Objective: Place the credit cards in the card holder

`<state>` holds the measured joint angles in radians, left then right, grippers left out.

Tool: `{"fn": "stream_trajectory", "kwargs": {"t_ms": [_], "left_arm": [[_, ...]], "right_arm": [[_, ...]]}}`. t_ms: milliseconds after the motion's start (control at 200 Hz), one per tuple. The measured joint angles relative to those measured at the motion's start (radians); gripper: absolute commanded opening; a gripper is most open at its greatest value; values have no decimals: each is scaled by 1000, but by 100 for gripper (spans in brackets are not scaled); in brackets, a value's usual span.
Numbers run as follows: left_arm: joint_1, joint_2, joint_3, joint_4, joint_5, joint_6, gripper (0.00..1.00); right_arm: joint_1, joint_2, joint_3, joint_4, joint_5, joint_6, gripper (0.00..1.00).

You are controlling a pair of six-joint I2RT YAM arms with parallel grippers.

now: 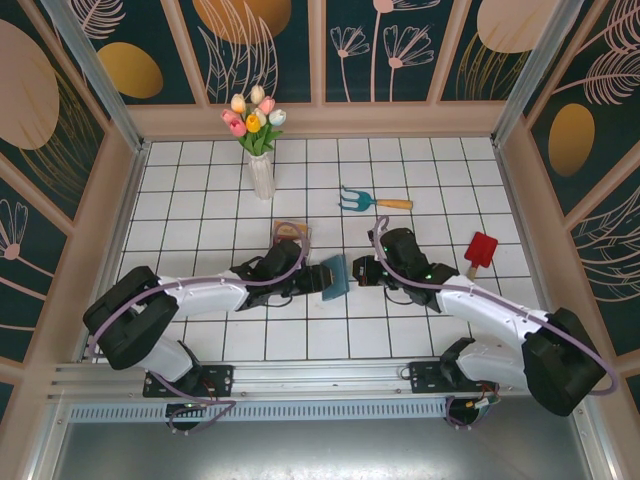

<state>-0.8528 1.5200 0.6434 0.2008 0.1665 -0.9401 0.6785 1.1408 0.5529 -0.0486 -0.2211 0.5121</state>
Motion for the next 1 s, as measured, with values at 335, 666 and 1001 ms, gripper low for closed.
{"fn": "stream_trajectory", "kwargs": {"t_ms": [335,666,1001], "left_arm": [[0,-3,28,-8,5,30,70],[0,4,65,-29,12,57,72],[0,48,94,-80,3,74,64]], "right_arm": [[0,-7,0,23,-90,-17,8],[0,-7,0,50,-120,-17,9],[-1,-7,0,53,-121,-17,9]]}}
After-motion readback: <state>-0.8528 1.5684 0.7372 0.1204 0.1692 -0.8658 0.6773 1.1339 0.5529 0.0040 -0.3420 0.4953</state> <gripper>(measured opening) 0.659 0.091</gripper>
